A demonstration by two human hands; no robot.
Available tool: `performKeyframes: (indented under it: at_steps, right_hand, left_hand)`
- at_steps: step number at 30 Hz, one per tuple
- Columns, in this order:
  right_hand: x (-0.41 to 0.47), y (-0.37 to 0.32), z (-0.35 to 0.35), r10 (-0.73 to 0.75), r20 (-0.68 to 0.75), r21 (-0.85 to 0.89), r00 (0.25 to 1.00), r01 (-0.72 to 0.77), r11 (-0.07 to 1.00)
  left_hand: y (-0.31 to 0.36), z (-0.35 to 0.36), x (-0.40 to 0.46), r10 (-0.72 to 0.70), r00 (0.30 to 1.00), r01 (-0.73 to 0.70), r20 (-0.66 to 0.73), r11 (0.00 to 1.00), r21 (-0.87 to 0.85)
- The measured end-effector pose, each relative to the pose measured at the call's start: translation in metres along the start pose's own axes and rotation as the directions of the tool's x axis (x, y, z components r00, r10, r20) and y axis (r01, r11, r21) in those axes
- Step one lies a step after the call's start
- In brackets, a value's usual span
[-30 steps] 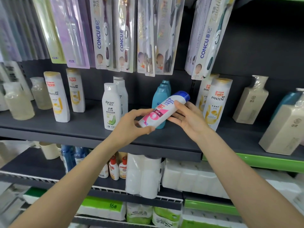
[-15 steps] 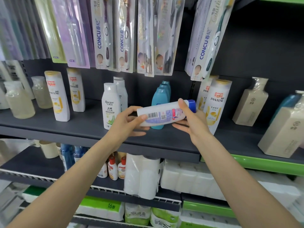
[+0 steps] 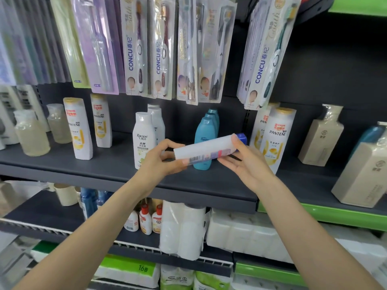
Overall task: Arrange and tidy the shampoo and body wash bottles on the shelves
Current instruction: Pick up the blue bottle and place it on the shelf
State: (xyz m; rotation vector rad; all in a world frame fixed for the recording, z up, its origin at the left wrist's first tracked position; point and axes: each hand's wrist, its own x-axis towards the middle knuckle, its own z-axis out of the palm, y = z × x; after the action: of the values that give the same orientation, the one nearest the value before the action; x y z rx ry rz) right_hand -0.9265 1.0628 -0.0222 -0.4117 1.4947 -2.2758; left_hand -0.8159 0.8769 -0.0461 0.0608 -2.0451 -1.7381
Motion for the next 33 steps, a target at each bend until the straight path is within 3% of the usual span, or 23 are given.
performKeyframes:
  at_steps: [4, 8, 12, 18, 33]
  right_hand:
    - [0.005, -0.005, 0.005, -0.025, -0.027, 0.033, 0.999, 0.026, 0.999]
    - [0.011, -0.010, 0.006, -0.102, 0.048, -0.015, 0.994, 0.103, 0.995]
    - [0.012, -0.010, 0.012, -0.152, 0.098, -0.039, 0.983, 0.157, 0.987]
    - [0.015, -0.008, 0.006, -0.187, 0.164, -0.335, 0.968, 0.233, 0.913]
    - [0.033, -0.002, 0.013, -0.157, 0.352, -0.504, 0.923, 0.328, 0.799]
  left_hand:
    - [-0.003, 0.005, -0.002, 0.081, 0.994, -0.088, 0.067, 0.989, 0.118]
    - [0.000, 0.008, 0.003, -0.040, 0.985, 0.037, 0.166, 0.999, 0.024]
    - [0.001, 0.023, 0.009, -0.040, 0.975, 0.022, 0.220, 0.996, 0.086]
    - [-0.012, 0.031, 0.017, 0.039, 0.997, -0.058, 0.071, 0.954, 0.295]
    - [0.001, 0.030, 0.038, 0.180, 0.983, -0.160, -0.044, 0.944, 0.288]
